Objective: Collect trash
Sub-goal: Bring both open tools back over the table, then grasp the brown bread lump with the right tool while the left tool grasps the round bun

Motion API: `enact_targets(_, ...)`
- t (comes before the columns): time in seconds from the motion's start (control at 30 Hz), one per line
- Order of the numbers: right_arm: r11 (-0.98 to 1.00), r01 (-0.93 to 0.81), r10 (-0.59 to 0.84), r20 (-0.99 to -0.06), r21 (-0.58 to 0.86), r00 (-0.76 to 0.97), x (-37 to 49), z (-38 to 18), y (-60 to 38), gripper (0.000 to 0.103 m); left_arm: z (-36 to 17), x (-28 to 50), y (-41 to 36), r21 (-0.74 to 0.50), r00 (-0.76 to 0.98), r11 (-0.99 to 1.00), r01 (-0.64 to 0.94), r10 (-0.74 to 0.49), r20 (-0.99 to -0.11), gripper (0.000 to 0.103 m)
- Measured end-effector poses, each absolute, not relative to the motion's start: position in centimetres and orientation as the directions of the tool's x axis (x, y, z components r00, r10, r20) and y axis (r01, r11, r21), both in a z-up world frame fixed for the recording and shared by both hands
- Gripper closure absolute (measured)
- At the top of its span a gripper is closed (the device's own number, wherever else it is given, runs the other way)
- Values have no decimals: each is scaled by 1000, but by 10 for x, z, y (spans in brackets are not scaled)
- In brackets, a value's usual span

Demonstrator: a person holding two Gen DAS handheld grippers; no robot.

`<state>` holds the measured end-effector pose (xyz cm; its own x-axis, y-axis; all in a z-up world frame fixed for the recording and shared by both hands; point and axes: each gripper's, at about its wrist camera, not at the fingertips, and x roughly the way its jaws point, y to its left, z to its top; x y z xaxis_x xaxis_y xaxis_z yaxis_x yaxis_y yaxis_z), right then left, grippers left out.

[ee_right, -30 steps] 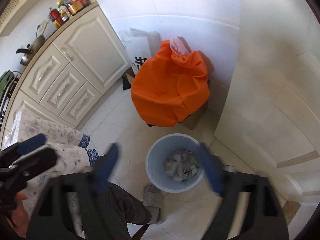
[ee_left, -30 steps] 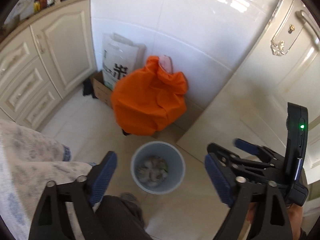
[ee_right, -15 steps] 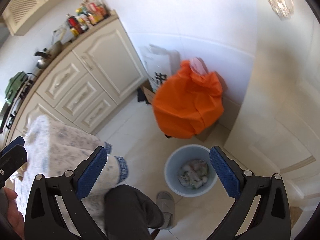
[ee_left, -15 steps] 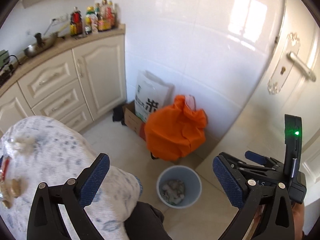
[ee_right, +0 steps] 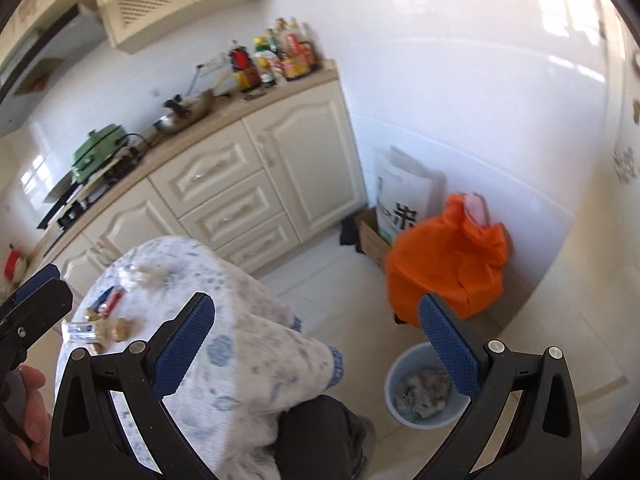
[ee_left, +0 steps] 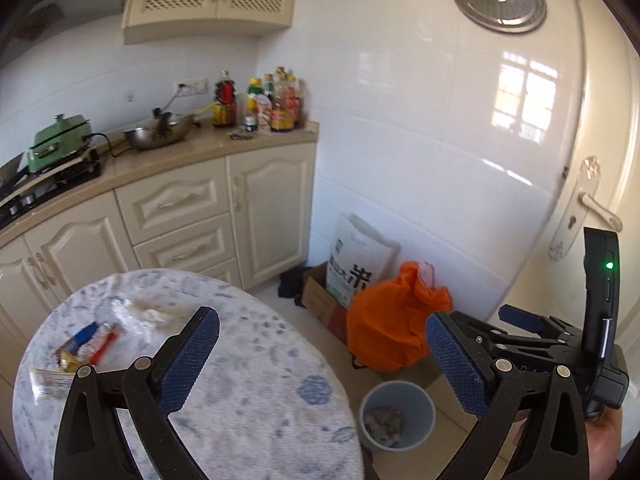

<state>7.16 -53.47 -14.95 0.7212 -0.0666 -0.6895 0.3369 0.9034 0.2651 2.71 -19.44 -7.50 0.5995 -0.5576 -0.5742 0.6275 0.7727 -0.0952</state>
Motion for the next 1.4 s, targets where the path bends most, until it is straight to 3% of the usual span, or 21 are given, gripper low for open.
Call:
enact_targets(0.37, 959, 148, 29, -606, 240, 795, 92, -95, -445, 0, -41, -15, -78, -71, 734, 854, 515, -482, -478, 1)
enact_targets(0.8, 976, -103, 191, -534, 191, 824, 115, -54, -335, 0, -42, -45, 22, -82, 877, 967, 242, -254, -407, 1)
enact_targets(1.1, 972, -197, 235, -535, 127, 812, 130, -52, -286, 0, -56, -57, 50, -99, 885, 988, 118, -150, -441, 1)
enact_targets(1.4, 966, -227, 251, -628, 119, 736, 165, -97, -263, 0, -81, -14, 53, -109, 836, 992, 70, -118, -536, 1)
